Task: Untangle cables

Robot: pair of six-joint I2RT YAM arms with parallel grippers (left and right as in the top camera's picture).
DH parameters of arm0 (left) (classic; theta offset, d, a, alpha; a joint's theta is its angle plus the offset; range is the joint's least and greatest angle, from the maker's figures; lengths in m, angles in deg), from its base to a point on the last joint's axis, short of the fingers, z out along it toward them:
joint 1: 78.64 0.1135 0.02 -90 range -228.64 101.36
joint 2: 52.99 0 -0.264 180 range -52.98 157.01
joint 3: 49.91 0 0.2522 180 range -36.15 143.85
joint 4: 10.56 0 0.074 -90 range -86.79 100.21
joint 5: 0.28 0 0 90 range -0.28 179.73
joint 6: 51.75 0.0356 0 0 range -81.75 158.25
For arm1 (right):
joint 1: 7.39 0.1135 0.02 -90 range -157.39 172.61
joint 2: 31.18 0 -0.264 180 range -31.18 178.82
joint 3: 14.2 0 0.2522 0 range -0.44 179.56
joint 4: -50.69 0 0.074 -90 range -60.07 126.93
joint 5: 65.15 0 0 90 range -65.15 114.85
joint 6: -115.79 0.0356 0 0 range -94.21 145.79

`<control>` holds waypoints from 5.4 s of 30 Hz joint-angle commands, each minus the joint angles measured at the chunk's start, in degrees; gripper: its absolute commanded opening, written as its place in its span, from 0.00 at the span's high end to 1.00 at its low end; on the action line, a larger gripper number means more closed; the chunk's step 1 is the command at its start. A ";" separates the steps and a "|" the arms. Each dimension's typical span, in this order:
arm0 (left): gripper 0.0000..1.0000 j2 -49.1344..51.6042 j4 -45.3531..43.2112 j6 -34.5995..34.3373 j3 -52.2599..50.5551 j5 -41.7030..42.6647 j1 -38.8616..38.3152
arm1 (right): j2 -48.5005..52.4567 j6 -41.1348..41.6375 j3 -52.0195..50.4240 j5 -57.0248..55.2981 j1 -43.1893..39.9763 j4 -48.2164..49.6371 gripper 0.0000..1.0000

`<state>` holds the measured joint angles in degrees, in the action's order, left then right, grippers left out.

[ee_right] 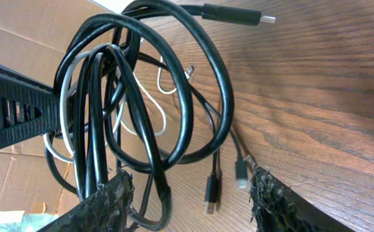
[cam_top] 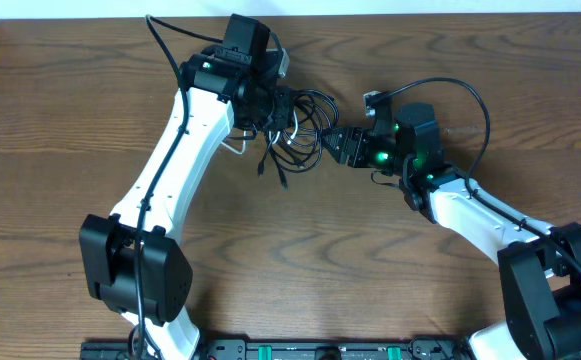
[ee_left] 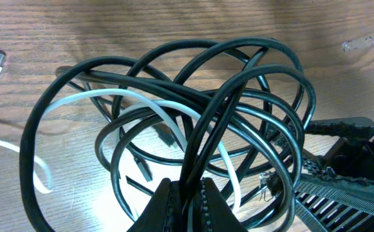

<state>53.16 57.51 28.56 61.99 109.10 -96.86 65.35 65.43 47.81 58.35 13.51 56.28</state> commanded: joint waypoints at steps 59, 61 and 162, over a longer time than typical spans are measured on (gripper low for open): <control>0.93 -4.11 1.42 -1.25 33.97 12.96 13.90 | -4.50 -6.51 0.39 -22.56 -12.98 -40.79 0.99; 0.93 -3.10 5.70 1.57 33.68 12.96 12.41 | -4.48 -6.51 0.39 -22.40 -13.00 -40.79 0.99; 0.93 -14.16 -6.01 11.69 22.34 8.11 -4.55 | -4.48 -6.47 0.39 -20.68 -13.05 -42.75 0.92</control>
<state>42.52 53.51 44.23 83.52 120.82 -101.60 61.75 59.64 48.45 37.85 0.77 13.96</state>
